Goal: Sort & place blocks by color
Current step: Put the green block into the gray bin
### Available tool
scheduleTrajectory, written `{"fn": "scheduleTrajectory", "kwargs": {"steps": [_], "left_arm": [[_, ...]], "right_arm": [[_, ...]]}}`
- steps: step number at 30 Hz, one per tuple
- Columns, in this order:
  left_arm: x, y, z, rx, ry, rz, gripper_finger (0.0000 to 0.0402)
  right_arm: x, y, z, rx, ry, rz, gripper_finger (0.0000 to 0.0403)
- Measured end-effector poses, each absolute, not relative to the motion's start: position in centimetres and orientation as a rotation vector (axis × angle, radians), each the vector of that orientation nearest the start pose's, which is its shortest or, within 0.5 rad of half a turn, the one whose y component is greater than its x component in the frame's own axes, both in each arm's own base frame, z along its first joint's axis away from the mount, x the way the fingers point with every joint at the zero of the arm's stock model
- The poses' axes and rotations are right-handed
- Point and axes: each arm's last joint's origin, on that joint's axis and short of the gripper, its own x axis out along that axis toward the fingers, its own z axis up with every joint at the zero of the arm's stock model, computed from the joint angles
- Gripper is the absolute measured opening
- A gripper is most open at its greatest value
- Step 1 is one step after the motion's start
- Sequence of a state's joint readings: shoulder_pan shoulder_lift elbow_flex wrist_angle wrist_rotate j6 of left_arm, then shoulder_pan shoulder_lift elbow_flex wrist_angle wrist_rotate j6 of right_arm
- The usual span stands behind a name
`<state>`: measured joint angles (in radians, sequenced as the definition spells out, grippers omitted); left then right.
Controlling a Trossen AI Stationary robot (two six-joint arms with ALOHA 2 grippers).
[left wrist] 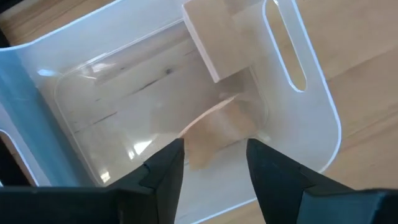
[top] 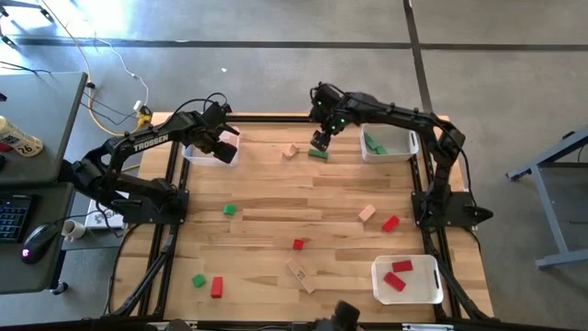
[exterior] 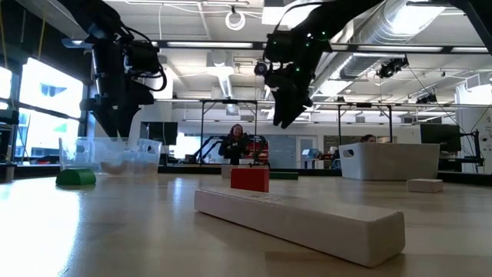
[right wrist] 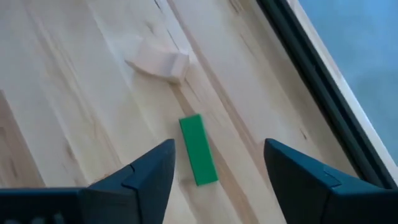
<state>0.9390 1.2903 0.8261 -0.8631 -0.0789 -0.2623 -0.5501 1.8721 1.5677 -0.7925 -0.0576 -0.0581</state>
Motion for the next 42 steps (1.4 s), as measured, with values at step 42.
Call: {"fn": "scheduleTrajectory", "kwargs": {"steps": [42], "left_arm": [[12.6,17.6,20.7,-0.83,1.122,1.069,0.0161]], "right_arm": [[37.3,-20.3,13.9,0.221,1.367,-0.346,0.0229]]}}
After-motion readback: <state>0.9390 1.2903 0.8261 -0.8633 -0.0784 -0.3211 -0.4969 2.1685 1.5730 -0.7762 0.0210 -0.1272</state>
